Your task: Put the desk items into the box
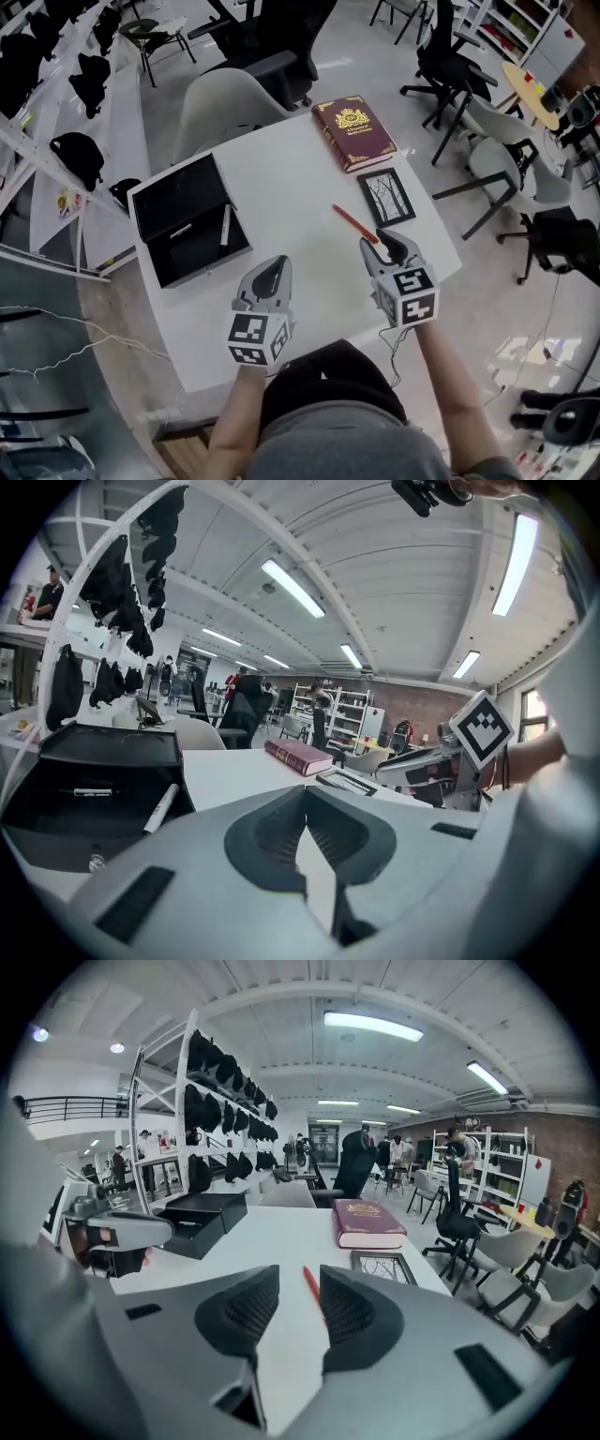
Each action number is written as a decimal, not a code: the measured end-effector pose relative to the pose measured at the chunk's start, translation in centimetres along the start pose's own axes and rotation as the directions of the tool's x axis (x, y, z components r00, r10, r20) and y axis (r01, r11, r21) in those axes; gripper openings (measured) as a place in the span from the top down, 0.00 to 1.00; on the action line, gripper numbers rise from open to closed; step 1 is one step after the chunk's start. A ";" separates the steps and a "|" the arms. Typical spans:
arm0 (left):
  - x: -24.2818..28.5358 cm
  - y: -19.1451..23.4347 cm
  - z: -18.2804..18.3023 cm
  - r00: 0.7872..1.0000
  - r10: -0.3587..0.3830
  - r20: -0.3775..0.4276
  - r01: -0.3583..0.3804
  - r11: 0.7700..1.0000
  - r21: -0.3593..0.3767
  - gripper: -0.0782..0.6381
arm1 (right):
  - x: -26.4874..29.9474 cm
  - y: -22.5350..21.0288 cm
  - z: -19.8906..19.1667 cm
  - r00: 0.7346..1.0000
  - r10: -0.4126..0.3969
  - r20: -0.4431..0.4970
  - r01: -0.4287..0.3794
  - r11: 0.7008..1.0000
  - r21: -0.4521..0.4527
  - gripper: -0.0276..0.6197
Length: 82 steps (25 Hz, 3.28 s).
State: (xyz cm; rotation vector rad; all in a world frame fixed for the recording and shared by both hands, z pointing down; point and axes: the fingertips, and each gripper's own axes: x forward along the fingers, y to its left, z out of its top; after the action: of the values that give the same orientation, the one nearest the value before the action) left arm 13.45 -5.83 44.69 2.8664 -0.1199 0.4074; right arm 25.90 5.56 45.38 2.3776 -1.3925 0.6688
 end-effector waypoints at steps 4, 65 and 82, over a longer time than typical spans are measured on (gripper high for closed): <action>0.2 0.6 0.0 1.000 0.020 -0.002 -0.020 1.000 -0.014 0.88 | 1.4 -0.7 -0.4 0.999 -0.003 -0.034 0.002 0.999 -0.041 0.74; 0.0 4.5 -1.0 0.939 0.342 -0.044 -0.345 0.935 -0.087 0.88 | 8.8 0.5 -0.8 0.879 0.336 -0.338 -0.368 0.929 -0.032 0.88; -5.1 7.2 0.9 0.839 0.545 0.007 -0.542 0.835 -0.098 0.88 | 8.2 9.6 7.8 0.785 0.586 -0.201 -0.615 0.777 -0.136 0.88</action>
State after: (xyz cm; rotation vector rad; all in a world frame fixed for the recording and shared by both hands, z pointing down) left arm 7.96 -12.83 44.02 2.7023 -0.9526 0.4356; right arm 22.79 -8.77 43.42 1.6666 -2.0631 0.7934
